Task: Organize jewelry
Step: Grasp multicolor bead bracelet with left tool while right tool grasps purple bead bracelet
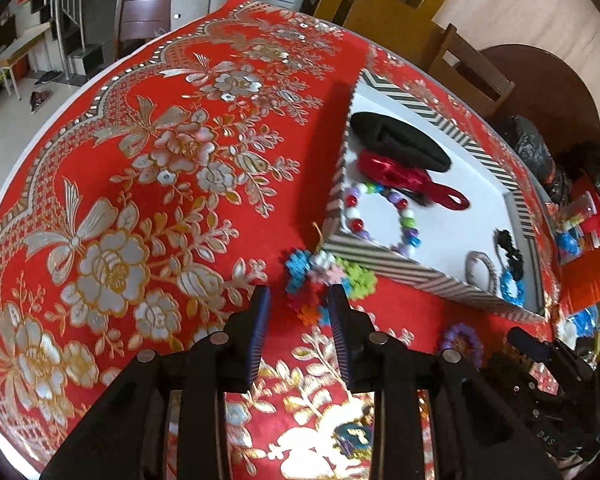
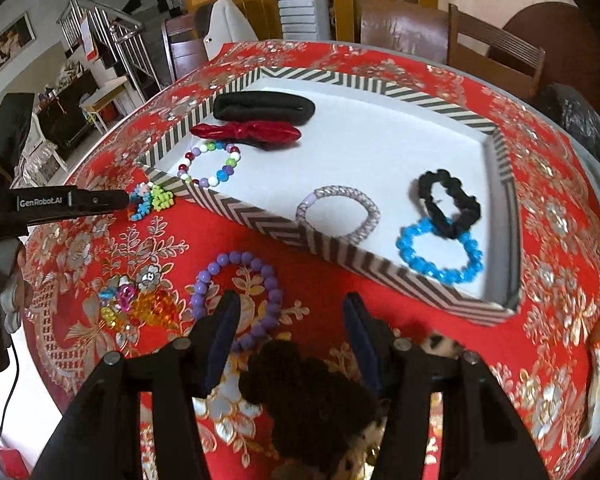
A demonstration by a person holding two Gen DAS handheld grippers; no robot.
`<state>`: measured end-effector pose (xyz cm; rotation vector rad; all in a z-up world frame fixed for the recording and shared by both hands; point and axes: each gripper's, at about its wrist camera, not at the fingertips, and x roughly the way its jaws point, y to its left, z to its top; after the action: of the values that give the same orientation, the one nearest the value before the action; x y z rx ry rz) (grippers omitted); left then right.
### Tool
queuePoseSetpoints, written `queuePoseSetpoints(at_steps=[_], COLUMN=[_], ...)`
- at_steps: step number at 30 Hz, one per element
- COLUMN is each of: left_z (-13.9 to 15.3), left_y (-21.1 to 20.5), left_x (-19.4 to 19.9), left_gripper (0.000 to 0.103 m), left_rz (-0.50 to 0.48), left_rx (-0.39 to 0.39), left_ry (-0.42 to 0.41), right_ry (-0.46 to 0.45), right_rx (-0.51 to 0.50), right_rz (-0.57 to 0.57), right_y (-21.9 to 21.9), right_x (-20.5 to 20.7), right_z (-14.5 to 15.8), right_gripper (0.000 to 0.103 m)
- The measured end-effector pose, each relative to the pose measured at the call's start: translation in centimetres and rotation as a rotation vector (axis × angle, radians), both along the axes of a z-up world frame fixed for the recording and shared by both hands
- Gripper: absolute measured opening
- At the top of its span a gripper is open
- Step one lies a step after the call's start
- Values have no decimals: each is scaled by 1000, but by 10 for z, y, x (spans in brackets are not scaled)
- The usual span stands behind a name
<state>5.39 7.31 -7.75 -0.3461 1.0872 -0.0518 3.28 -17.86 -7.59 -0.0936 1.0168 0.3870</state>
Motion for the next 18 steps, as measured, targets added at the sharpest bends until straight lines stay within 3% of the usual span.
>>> queuePoseSetpoints(at_steps=[6,8,10,11,12,14,18], left_z=[-8,-9,-9,-10,-11,-12,0], left_y=[-4,-7,-8,-8,-8,-7,-5], left_x=[13,14,14,15,16,17,11], left_gripper=[41,41,41,36,26,19,19], left_rz=[-14,-18,-19,-25,-32,-32,-40], left_rx=[18,40,42,32,19,2,-38], left_ry=[6,-6,-13,-15,-11,3,-17], right_ry=[-4,5,-16,-22,-31,-25,-46], right_rx=[-15,-16,-25,-27,-29,-16,37], right_rz=[5,14,19,31,35,44,53], right_y=[8,10,11,13,13,14,11], right_x=[10,10,8,8,7,7,-3], right_z=[-10,-16,-18,-20,-19,-19,-7], right_gripper=[51,32,20,13,11,10,9])
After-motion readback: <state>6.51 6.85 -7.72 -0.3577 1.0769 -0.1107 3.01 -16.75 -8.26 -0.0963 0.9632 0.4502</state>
